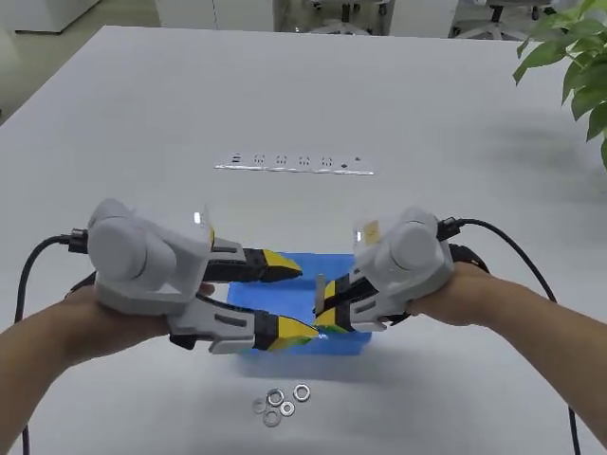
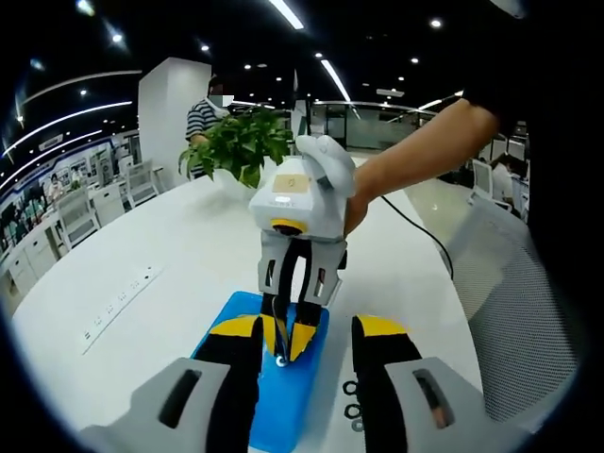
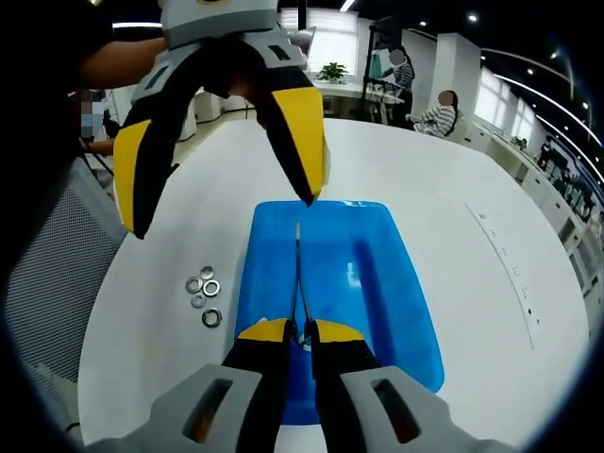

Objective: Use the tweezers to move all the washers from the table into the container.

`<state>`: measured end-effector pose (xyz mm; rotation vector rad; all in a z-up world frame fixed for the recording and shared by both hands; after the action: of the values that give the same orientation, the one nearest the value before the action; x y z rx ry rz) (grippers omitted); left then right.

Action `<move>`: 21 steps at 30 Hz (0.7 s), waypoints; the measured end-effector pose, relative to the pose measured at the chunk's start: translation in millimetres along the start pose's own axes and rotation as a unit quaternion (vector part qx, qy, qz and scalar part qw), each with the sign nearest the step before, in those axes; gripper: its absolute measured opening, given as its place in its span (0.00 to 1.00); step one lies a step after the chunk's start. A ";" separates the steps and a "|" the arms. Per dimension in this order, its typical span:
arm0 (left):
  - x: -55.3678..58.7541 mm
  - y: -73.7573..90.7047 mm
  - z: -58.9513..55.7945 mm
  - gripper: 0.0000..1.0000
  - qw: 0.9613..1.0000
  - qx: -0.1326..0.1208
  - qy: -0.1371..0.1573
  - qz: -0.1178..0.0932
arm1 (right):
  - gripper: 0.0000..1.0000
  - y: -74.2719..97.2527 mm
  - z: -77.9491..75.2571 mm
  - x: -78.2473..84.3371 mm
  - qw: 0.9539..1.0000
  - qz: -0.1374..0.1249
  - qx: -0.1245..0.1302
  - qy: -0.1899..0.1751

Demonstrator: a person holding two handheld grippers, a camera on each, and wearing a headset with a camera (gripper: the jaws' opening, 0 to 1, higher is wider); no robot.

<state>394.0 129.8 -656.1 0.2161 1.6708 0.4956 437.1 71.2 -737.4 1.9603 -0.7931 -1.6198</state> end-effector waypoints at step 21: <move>4.8 -17.4 25.5 0.13 0.999 0.024 -0.027 0.033 | 0.10 0.6 0.3 0.9 1.000 -0.001 -0.001 0.002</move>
<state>420.5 121.4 -670.4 0.3180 1.6281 0.4954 436.9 70.2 -737.7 1.9633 -0.7889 -1.6164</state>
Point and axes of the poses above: the centre of the closed fingertips' face, and the gripper's own axes: y roughly backward along the fingers, z roughly to its left, x roughly out of its underside, the point moved 5 cm from there along y, roughly backward along the fingers, and after that the axes turned 14 degrees about x, right-handed, at the moved point
